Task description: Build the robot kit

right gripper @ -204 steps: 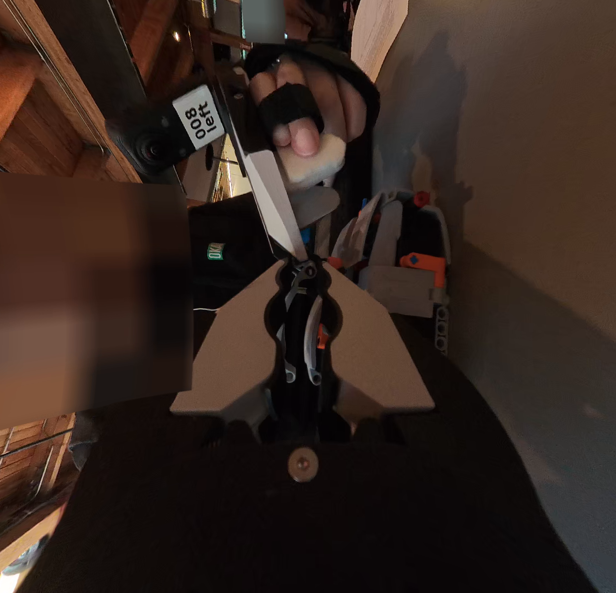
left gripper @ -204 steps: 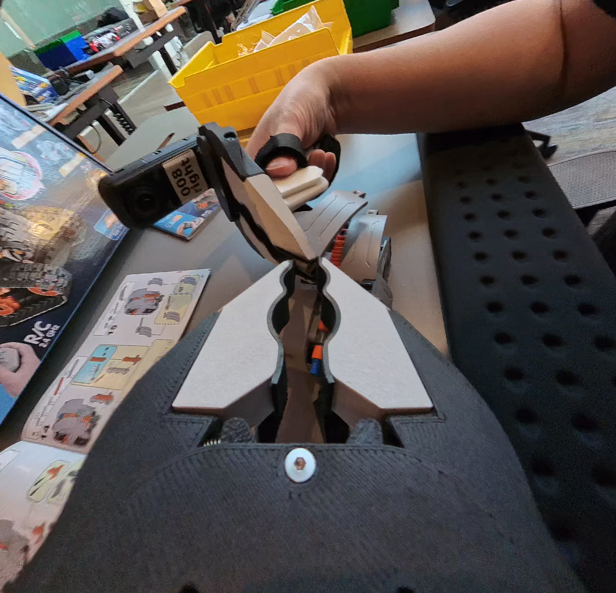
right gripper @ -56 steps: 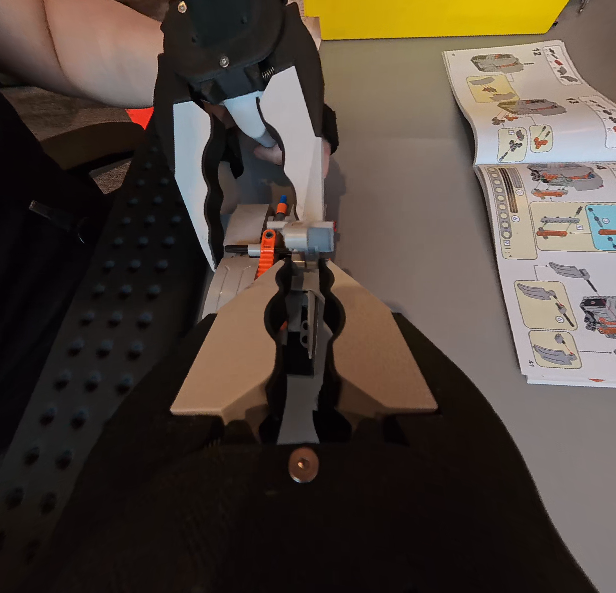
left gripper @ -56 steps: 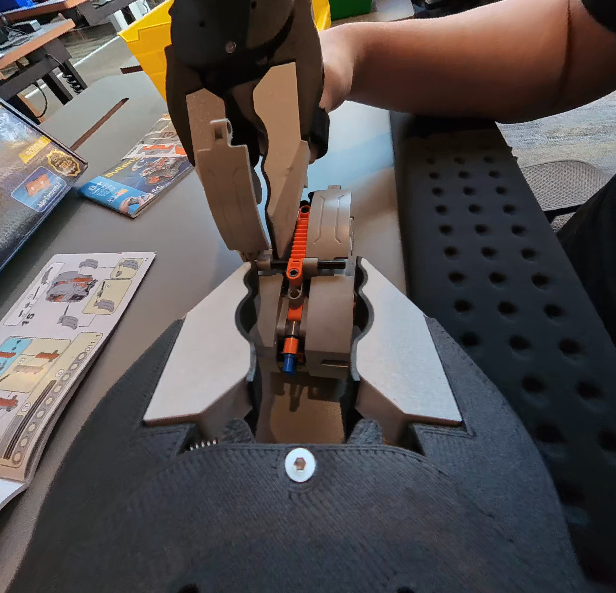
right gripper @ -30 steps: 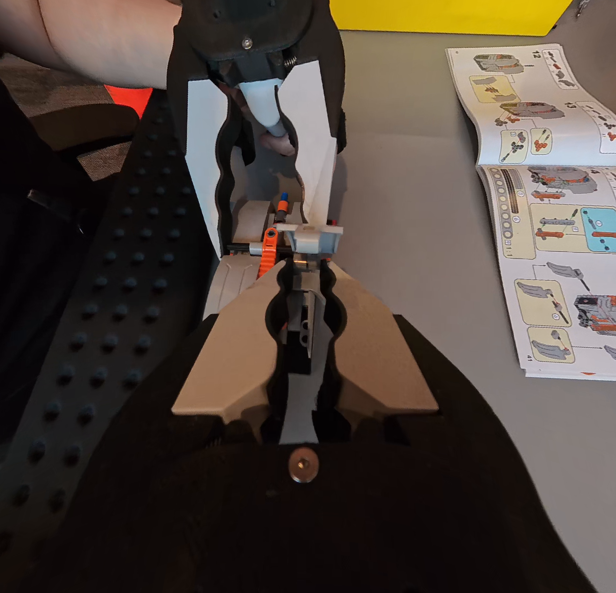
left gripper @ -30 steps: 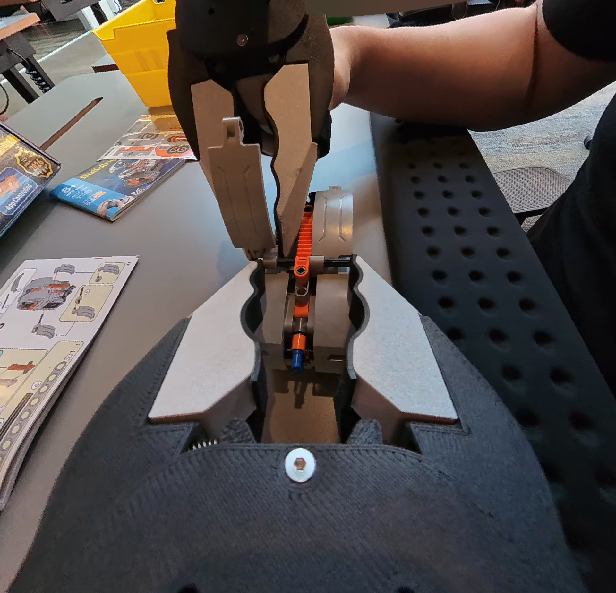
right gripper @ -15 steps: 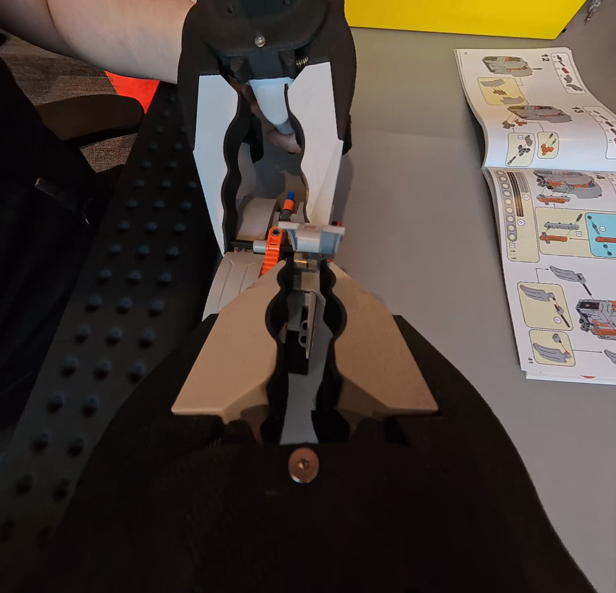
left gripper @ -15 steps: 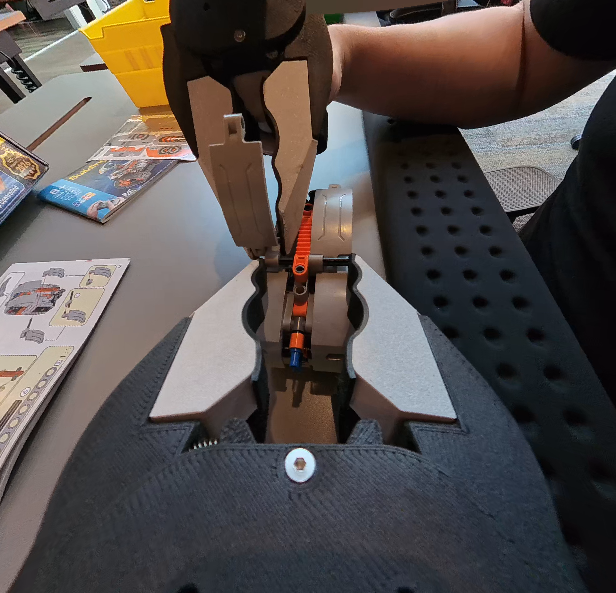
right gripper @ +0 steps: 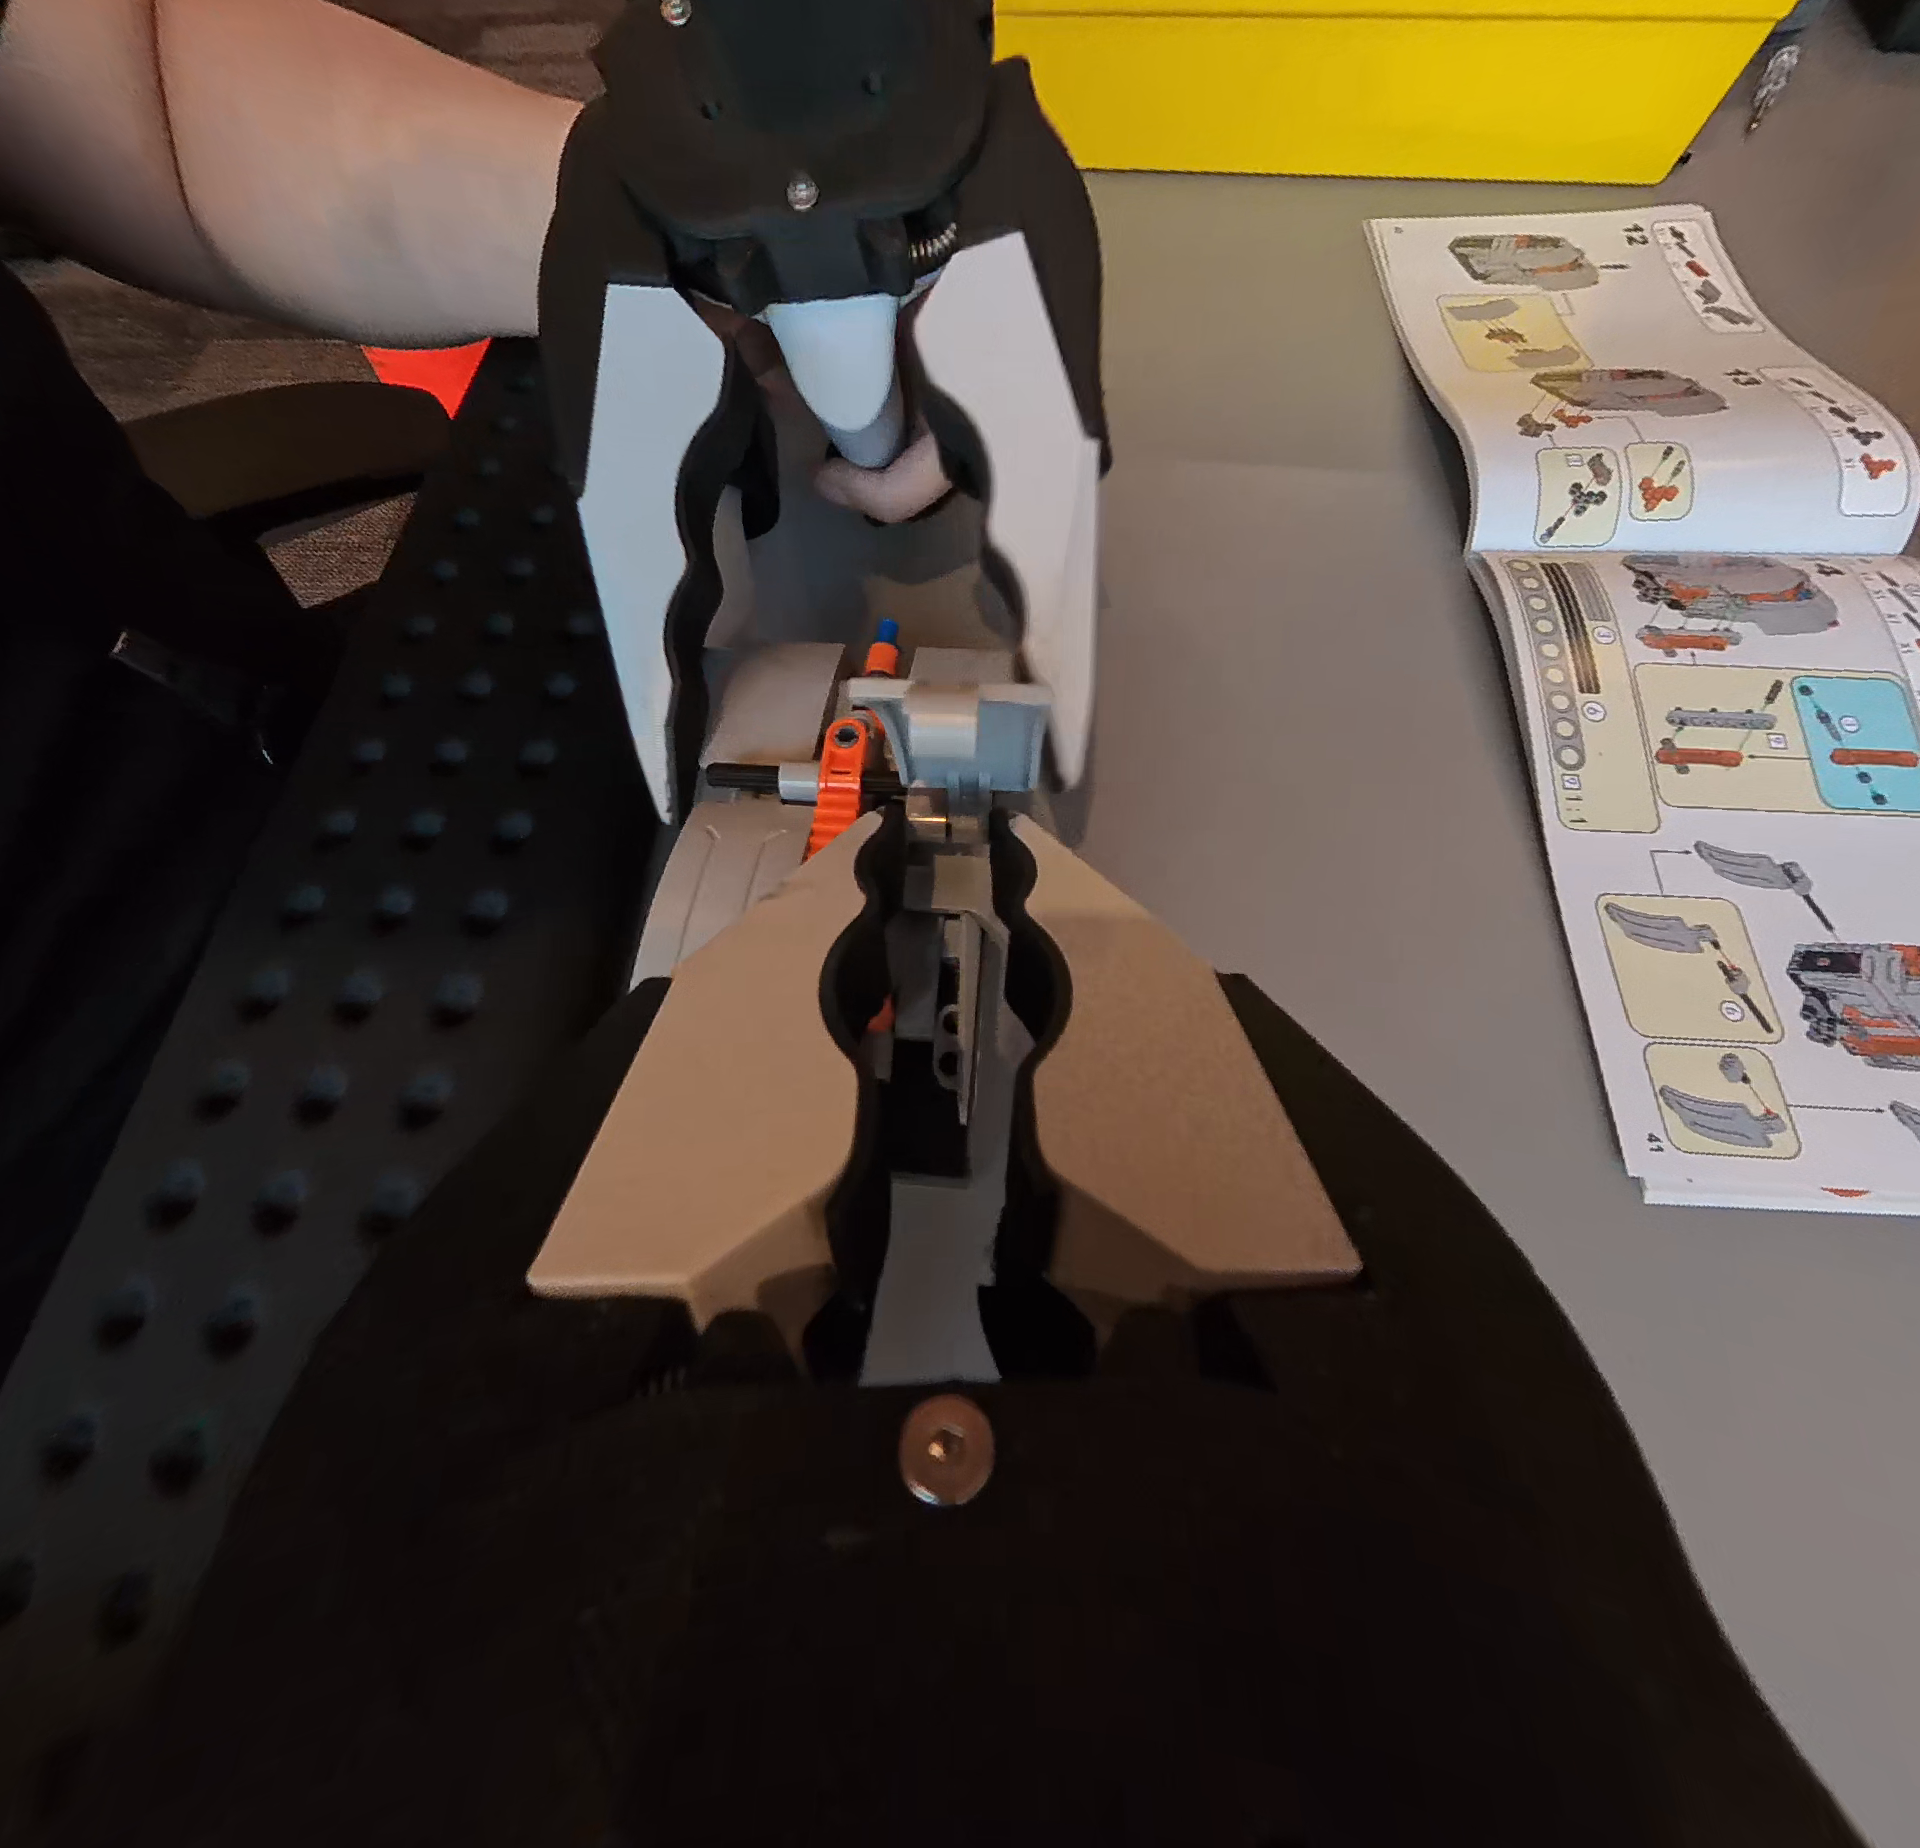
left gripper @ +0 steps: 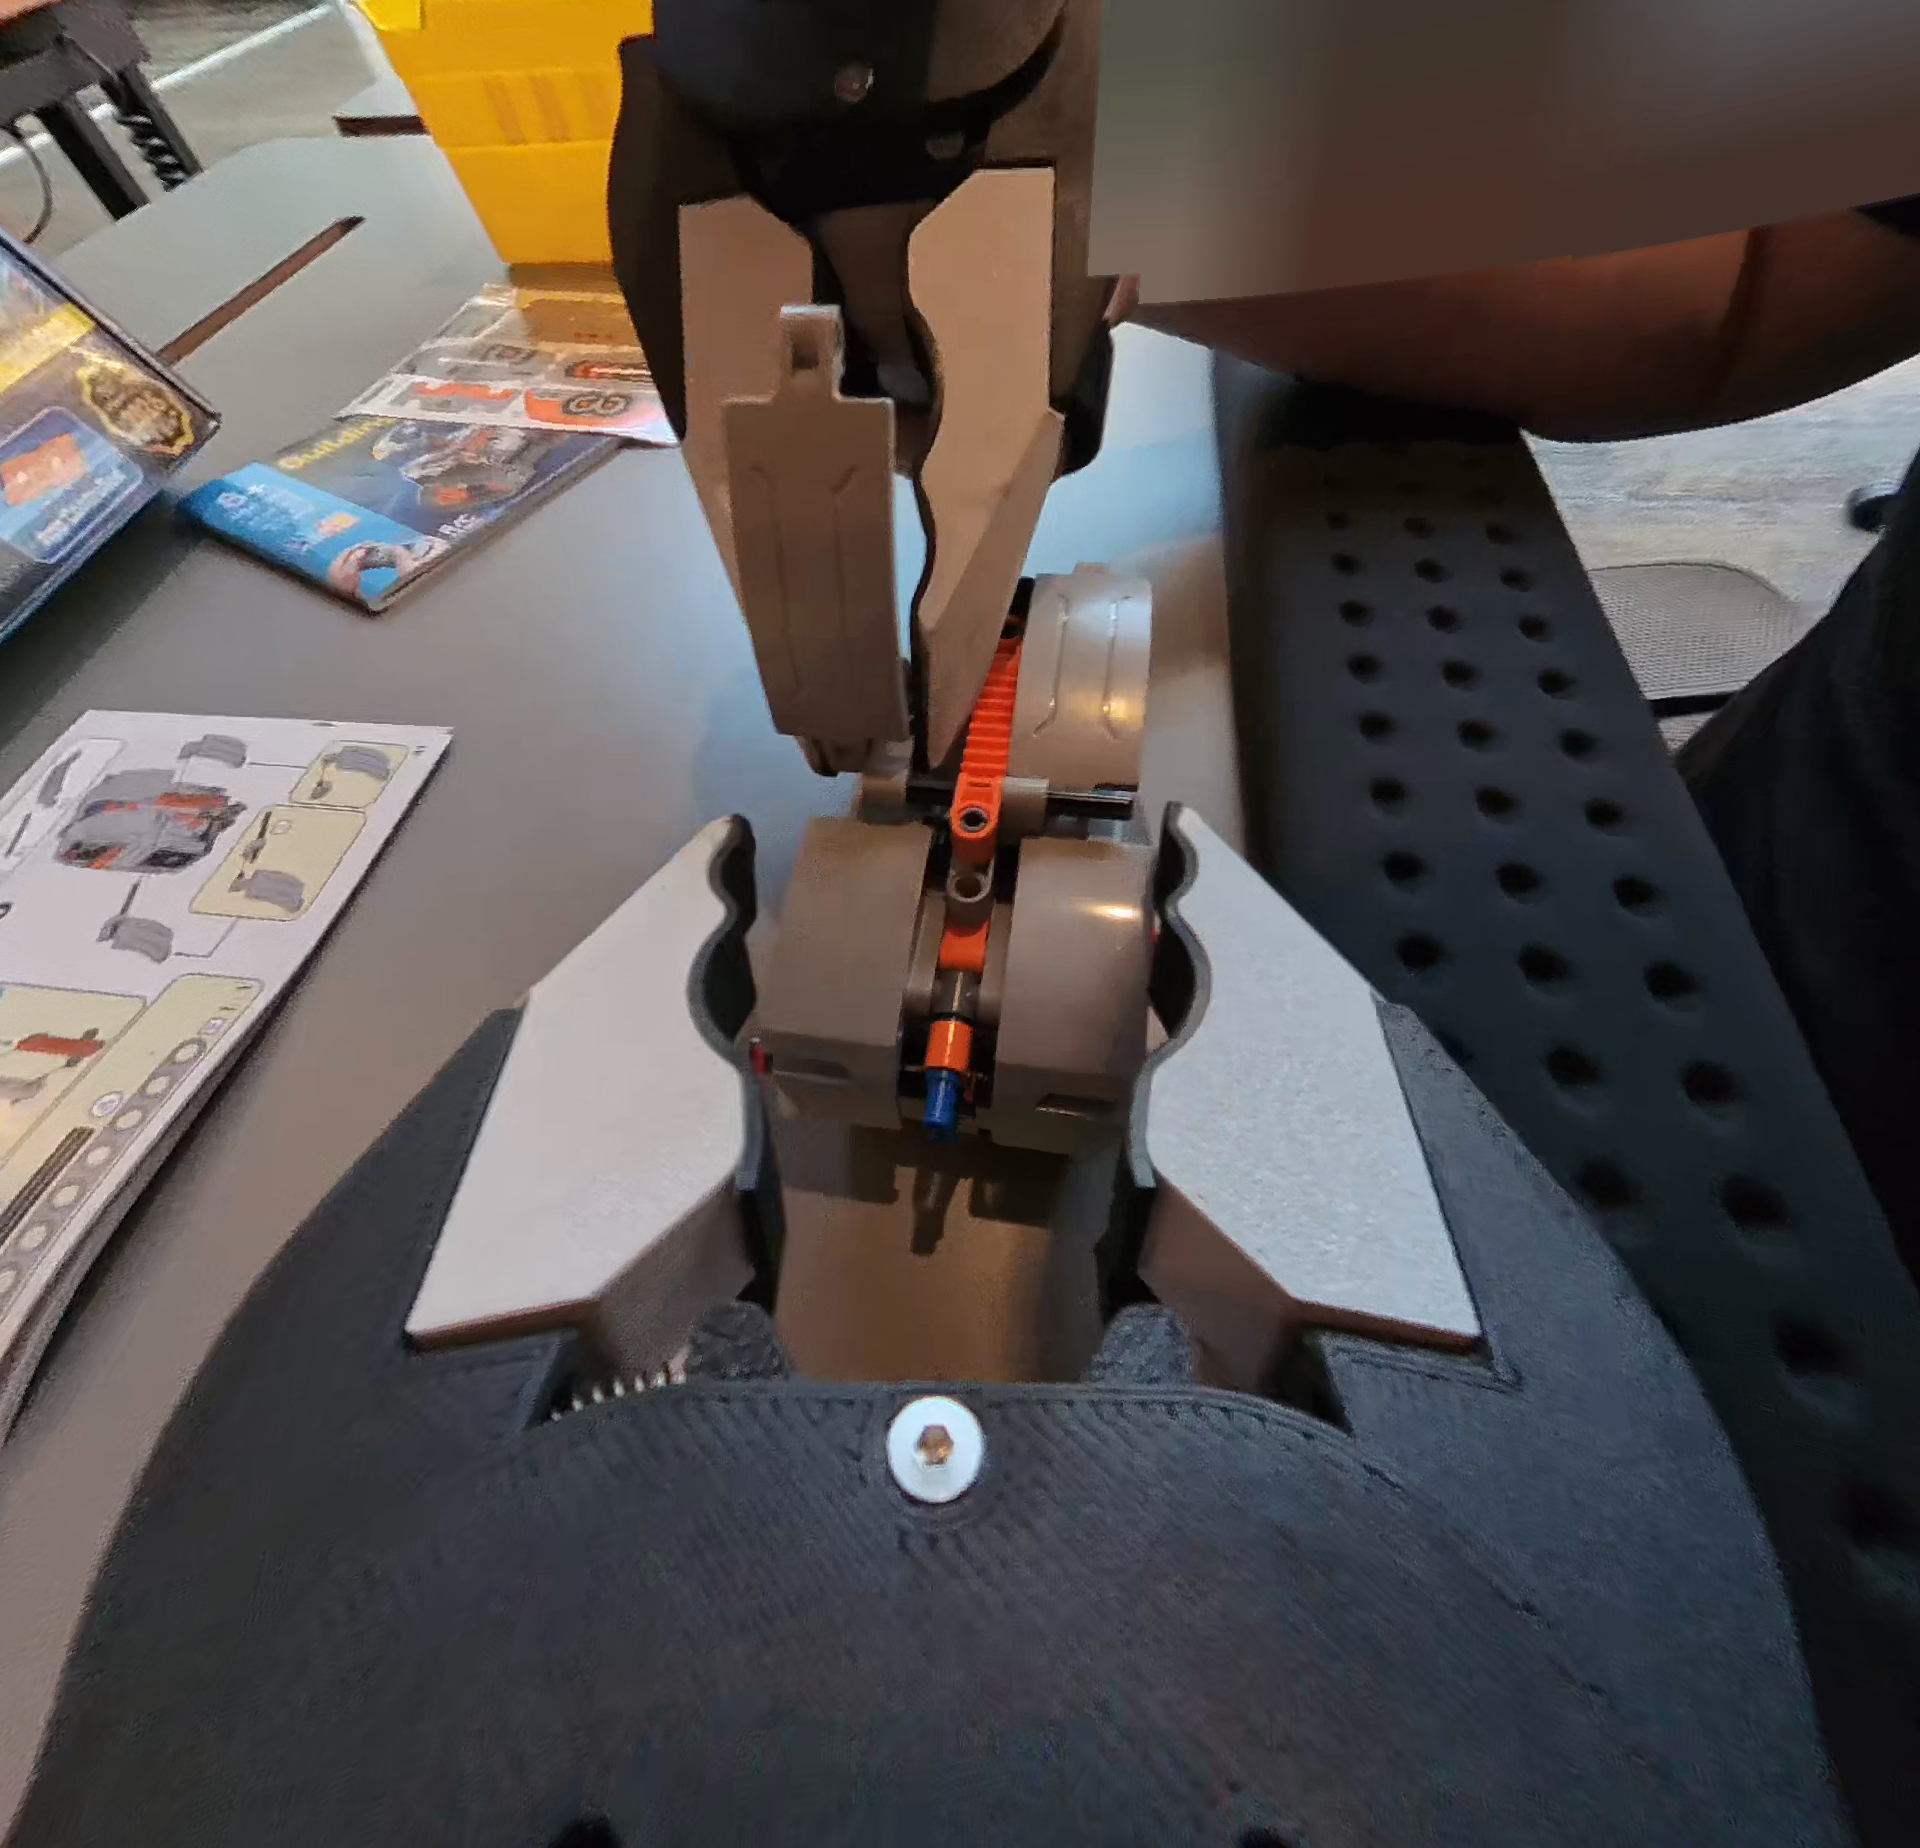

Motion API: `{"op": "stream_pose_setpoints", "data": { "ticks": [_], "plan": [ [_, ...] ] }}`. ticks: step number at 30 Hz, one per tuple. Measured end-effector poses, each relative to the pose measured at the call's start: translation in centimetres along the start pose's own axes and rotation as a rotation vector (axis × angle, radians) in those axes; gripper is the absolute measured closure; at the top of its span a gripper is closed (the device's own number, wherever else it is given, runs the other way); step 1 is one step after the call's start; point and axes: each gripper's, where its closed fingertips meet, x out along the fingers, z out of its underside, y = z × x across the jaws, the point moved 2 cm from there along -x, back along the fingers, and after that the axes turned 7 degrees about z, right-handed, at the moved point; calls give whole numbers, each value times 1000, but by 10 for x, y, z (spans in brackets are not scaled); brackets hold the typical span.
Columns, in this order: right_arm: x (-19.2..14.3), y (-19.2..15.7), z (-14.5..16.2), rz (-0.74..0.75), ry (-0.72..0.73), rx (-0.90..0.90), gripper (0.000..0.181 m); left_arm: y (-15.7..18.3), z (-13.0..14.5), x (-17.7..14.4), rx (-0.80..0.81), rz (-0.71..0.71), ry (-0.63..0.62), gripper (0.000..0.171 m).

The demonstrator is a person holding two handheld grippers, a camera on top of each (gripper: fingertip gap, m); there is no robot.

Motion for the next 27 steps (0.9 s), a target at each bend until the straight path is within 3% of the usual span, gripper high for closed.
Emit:
{"op": "stream_pose_setpoints", "data": {
  "ticks": [1,13,21,26,27],
  "plan": [
    [0,0,0,-4,5,11,167,2,0,0,4,10,3,103],
    [-3,2,-3,-13,22,52,166,0,-1,0,36,-24,-9,104],
    [-5,6,-1,12,5,50,167,3,-6,-3,165,-82,-21,119],
    [-5,7,0,16,9,52,167,15,-20,-17,33,1,114,126],
    [-5,7,0,14,10,52,167,13,-21,-23,-11,11,136,137]
  ]
}}
